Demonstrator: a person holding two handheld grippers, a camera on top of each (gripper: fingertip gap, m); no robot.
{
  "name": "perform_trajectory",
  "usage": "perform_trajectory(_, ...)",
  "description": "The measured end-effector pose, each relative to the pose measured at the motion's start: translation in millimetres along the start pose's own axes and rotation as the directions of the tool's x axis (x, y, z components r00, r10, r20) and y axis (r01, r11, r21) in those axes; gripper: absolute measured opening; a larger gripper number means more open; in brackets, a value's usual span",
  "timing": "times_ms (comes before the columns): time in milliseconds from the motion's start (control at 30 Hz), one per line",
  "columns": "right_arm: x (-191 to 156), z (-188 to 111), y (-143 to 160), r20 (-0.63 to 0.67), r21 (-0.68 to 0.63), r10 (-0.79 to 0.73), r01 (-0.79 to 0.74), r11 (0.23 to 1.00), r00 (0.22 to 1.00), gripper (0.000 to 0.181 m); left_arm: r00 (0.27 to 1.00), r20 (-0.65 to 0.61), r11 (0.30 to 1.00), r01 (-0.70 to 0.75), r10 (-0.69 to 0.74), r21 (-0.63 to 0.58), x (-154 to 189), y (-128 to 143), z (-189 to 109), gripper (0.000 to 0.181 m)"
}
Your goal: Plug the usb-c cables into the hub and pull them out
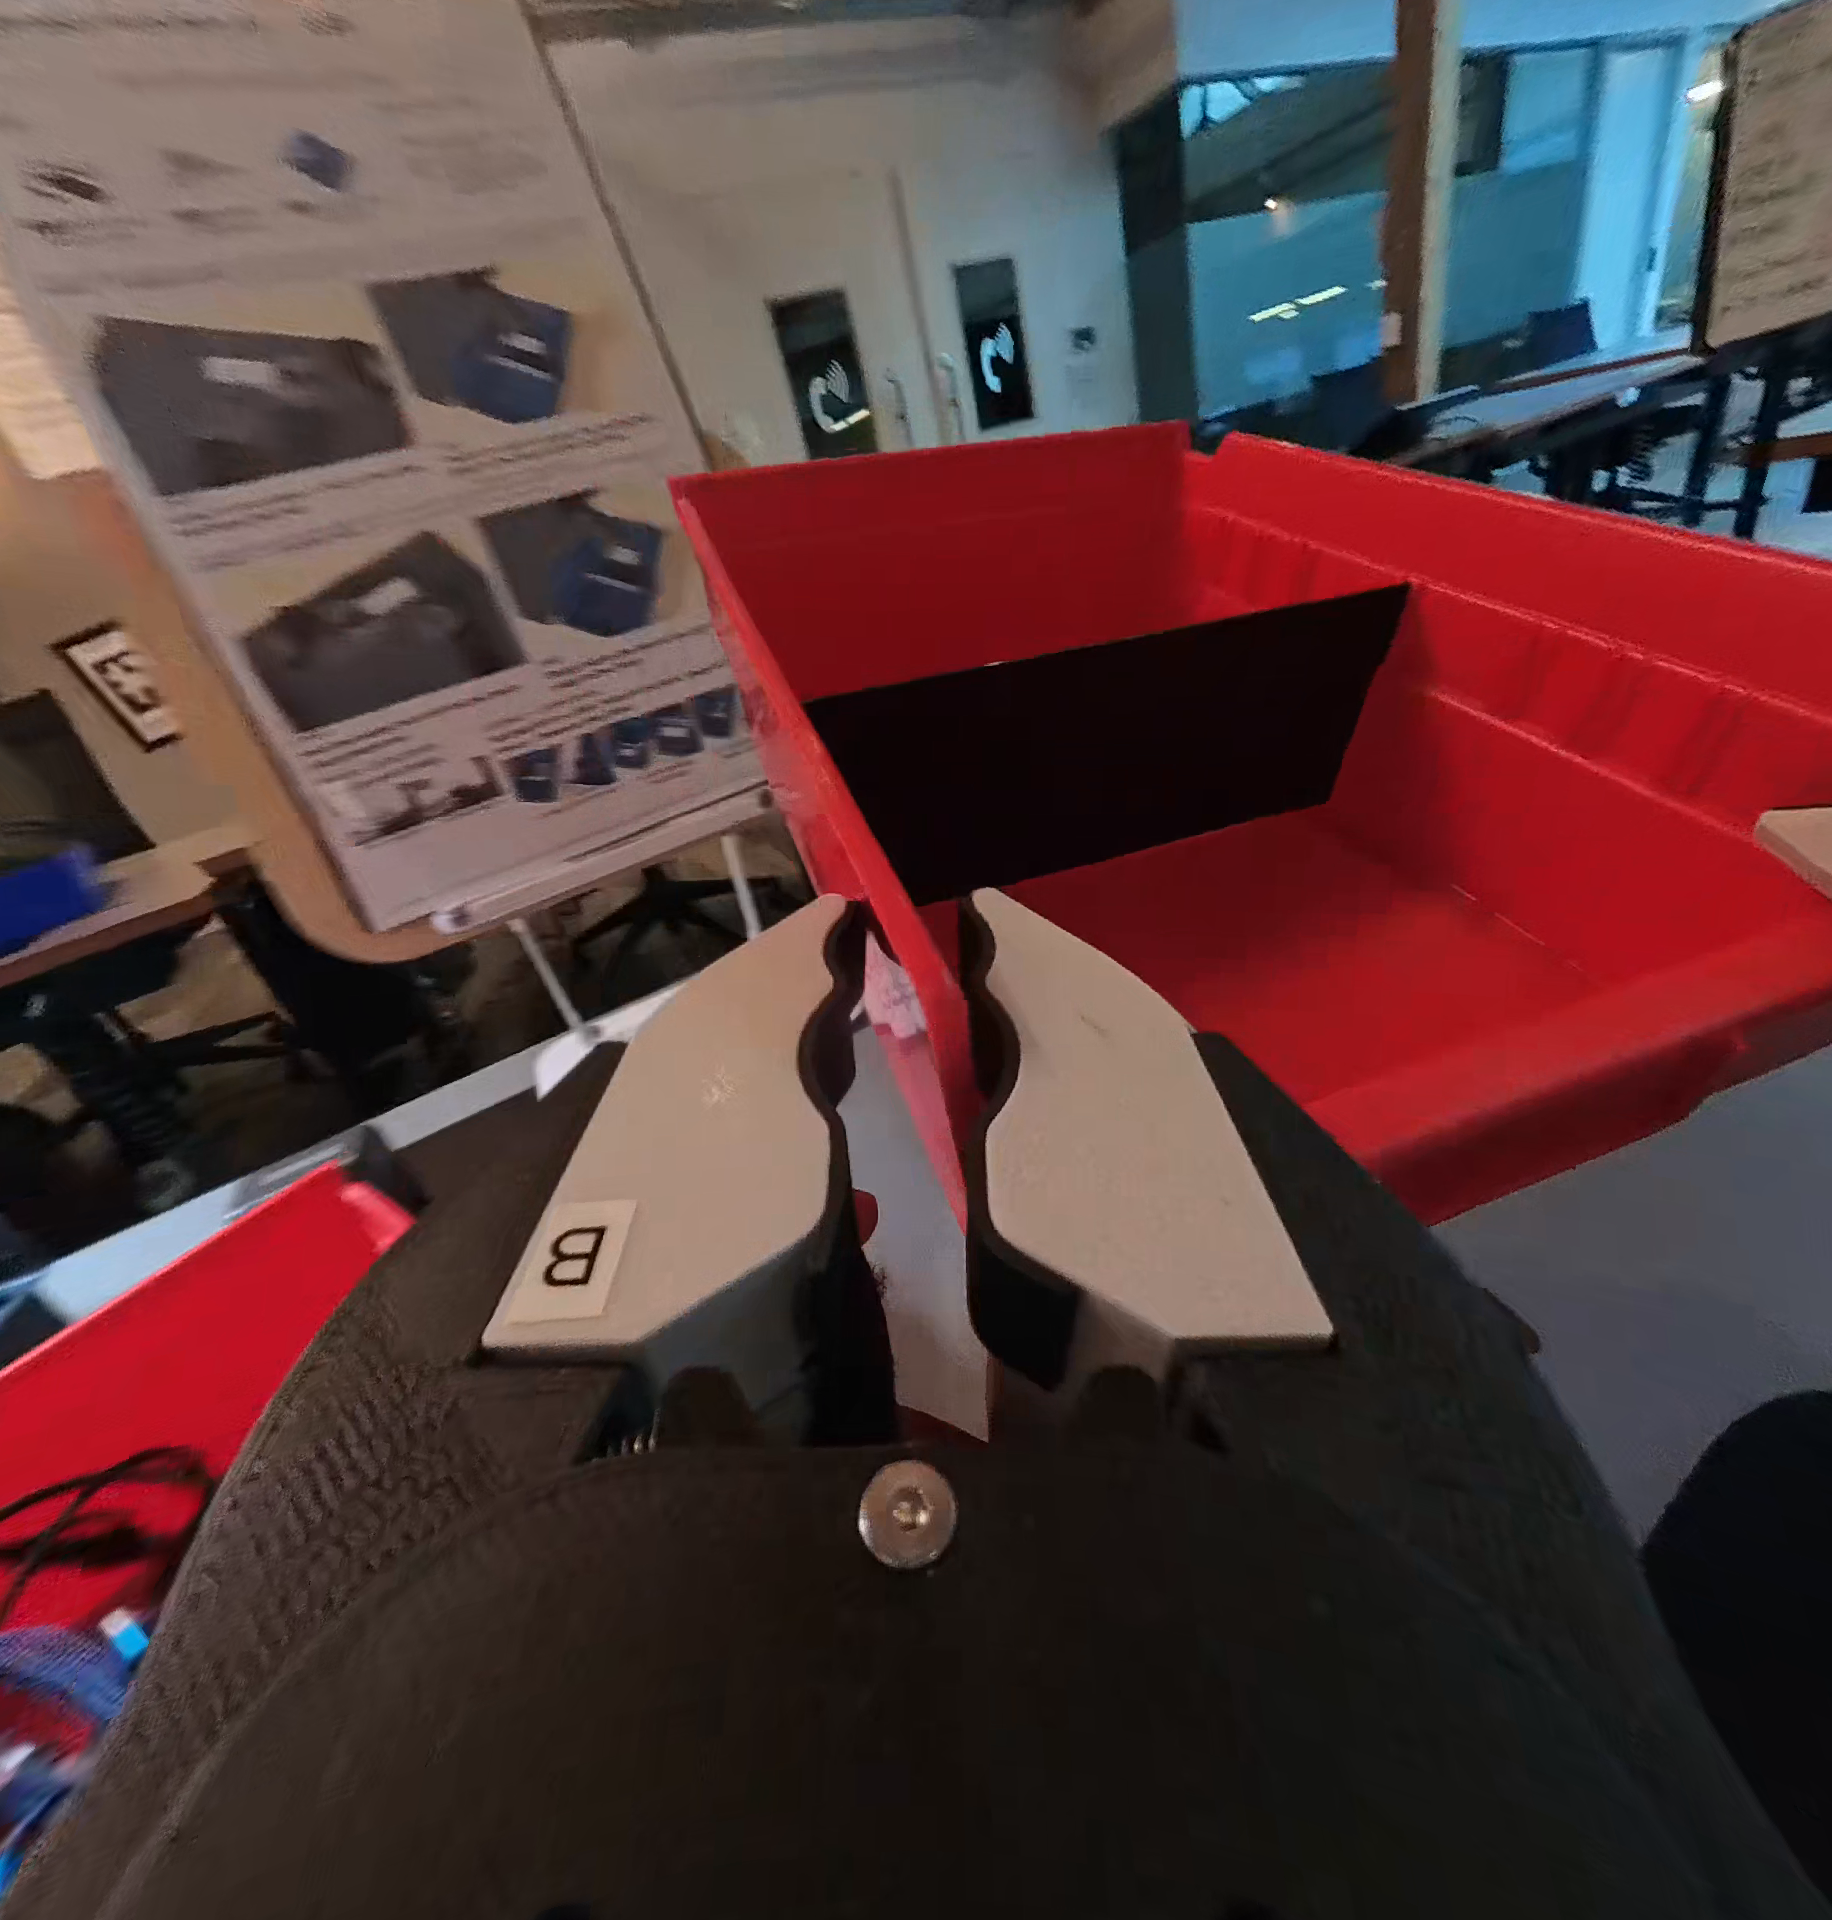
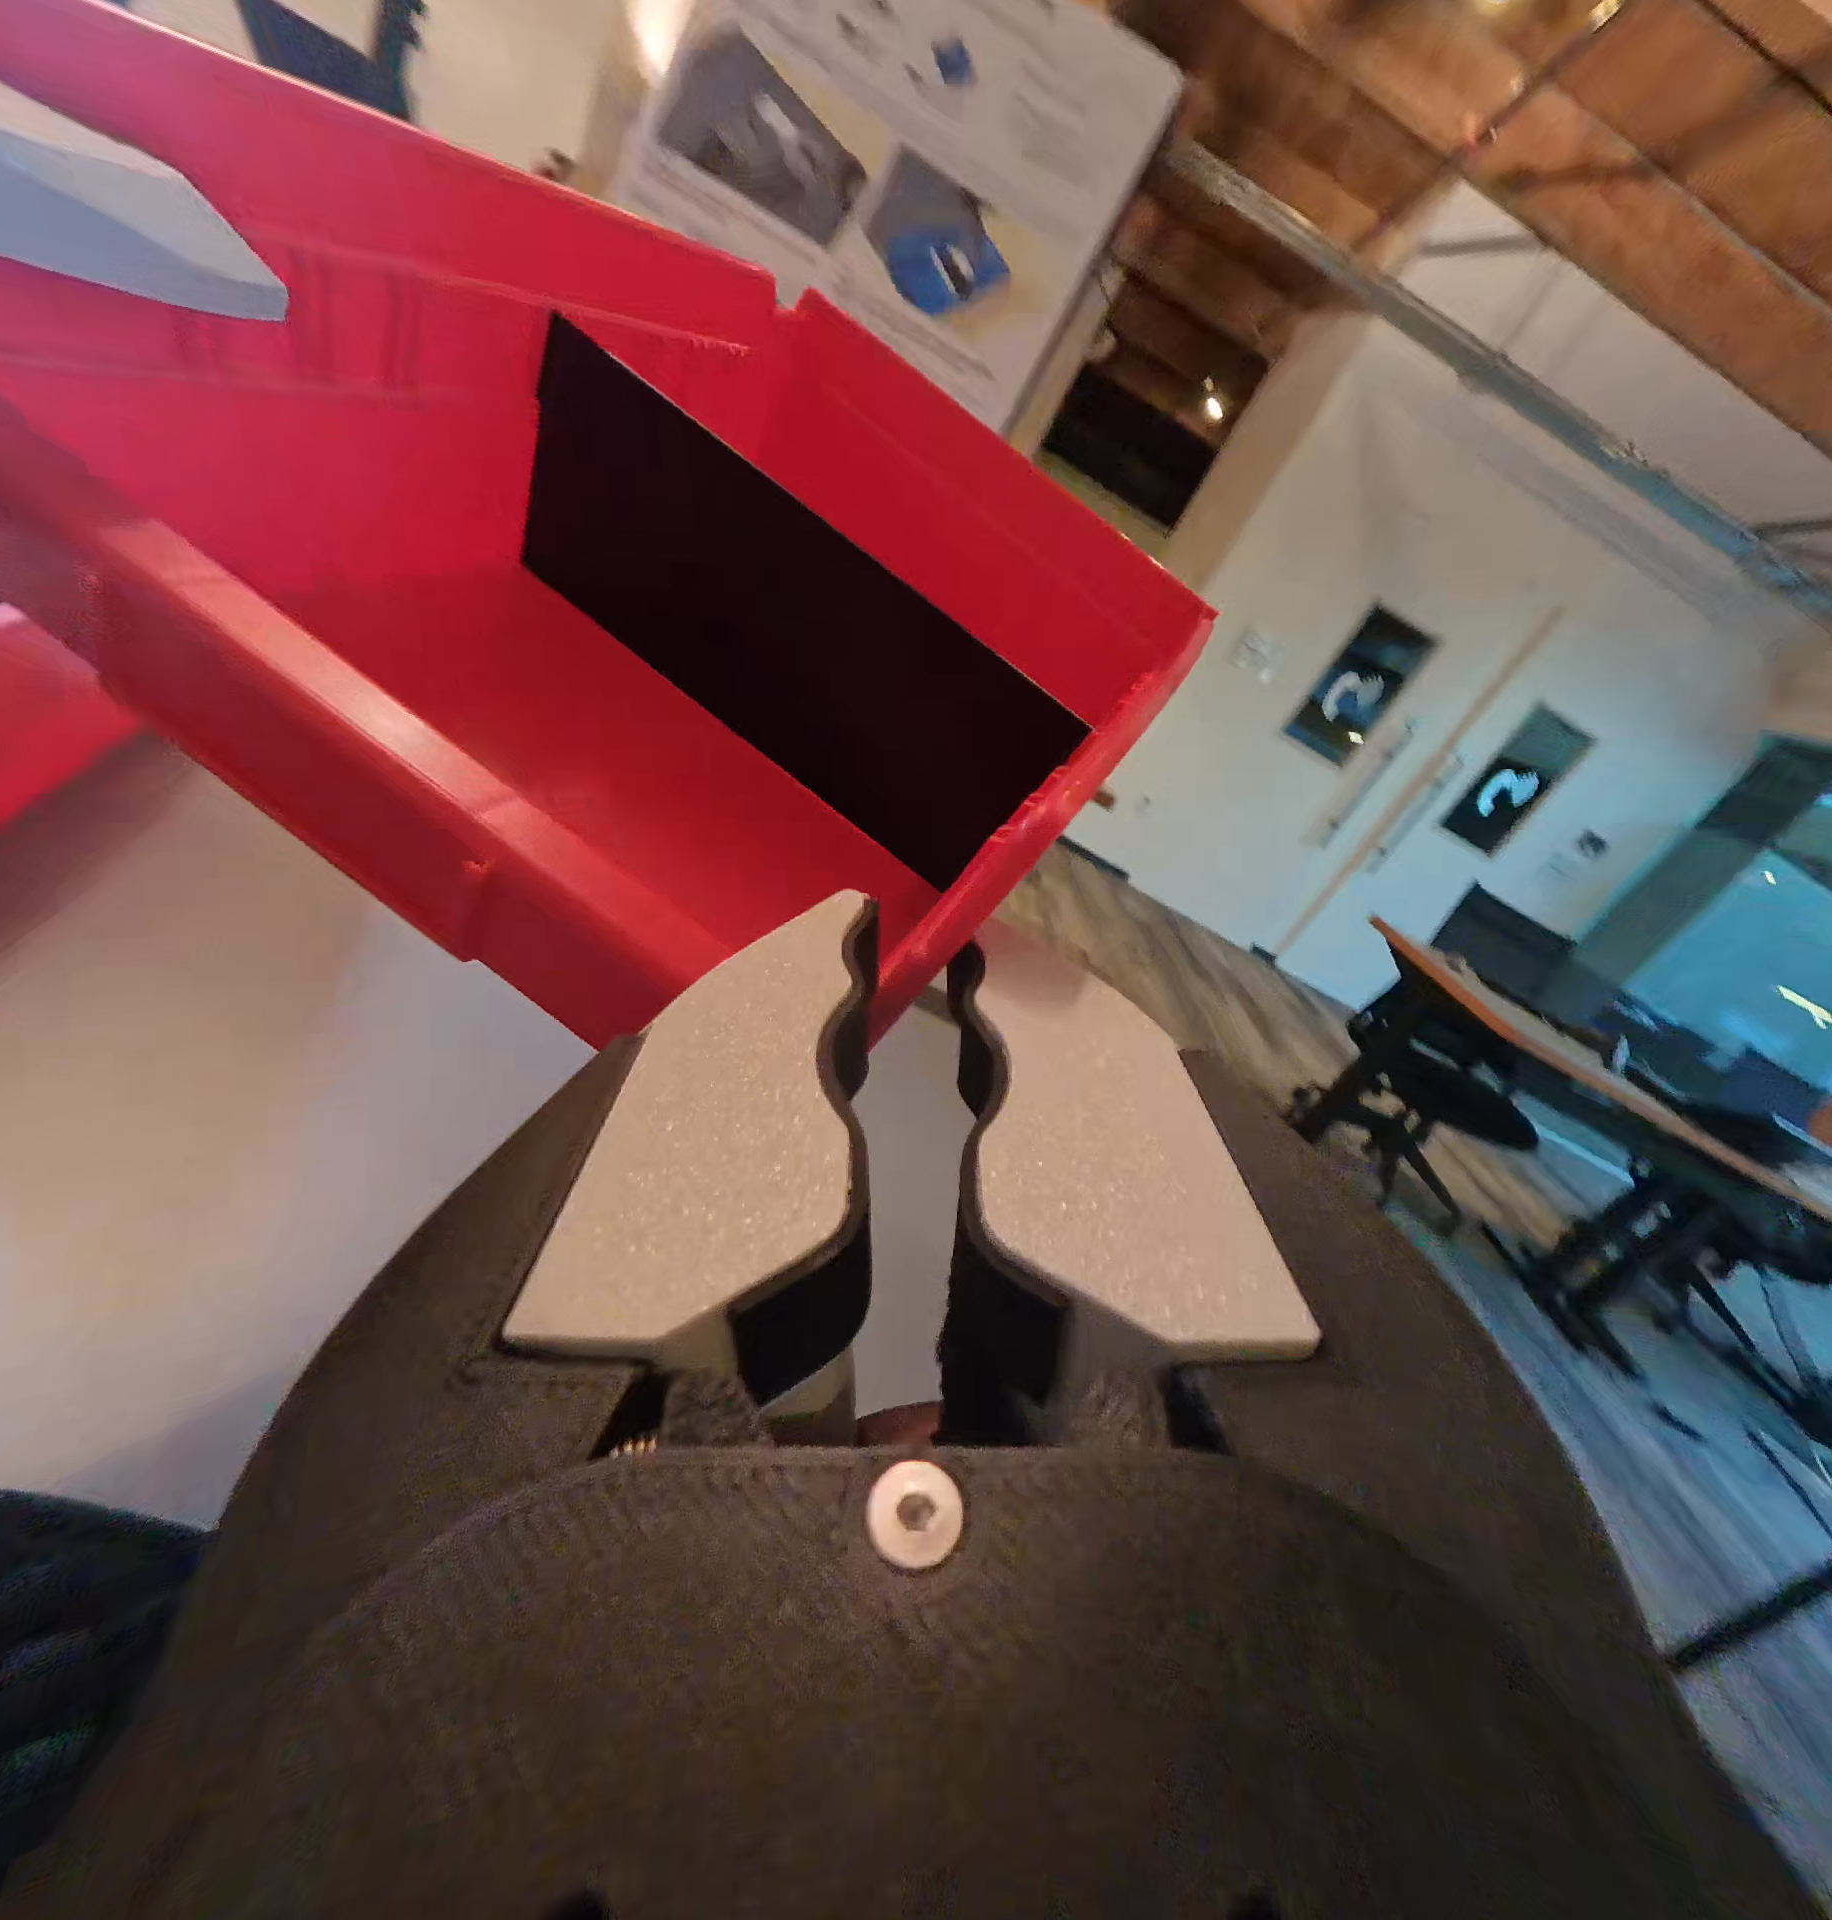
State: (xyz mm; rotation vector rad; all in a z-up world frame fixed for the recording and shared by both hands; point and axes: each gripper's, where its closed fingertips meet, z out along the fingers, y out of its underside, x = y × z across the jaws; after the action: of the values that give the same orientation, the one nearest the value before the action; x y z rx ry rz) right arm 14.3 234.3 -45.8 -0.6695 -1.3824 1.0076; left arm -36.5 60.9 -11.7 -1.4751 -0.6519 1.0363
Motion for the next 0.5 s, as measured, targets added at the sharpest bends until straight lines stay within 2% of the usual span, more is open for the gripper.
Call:
perform_trajectory(100,24.4,-0.1,36.9,-0.050,-0.081,0.036,-0.040,0.996,0.998,0.011,0.998,-0.061,0.999,0.021,-0.022,-0.029,32.1,15.8,36.5,0.016)
perform_trajectory(233,31.9,2.8,82.0,-0.022,-0.178,0.053,-0.056,0.982,0.998,0.012,0.990,-0.128,0.994,0.052,-0.064,-0.096,59.8,49.7,65.9,0.018)
perform_trajectory(400,23.6,9.5,124.7,0.025,-0.279,0.085,-0.075,0.957,0.996,0.013,0.981,-0.149,0.979,0.100,-0.127,-0.176,74.1,93.1,80.4,0.019)
perform_trajectory(500,17.6,11.2,142.5,0.050,-0.346,0.063,-0.041,0.937,0.997,0.014,0.976,-0.156,0.971,0.120,-0.154,-0.208,78.1,107.5,81.3,0.021)
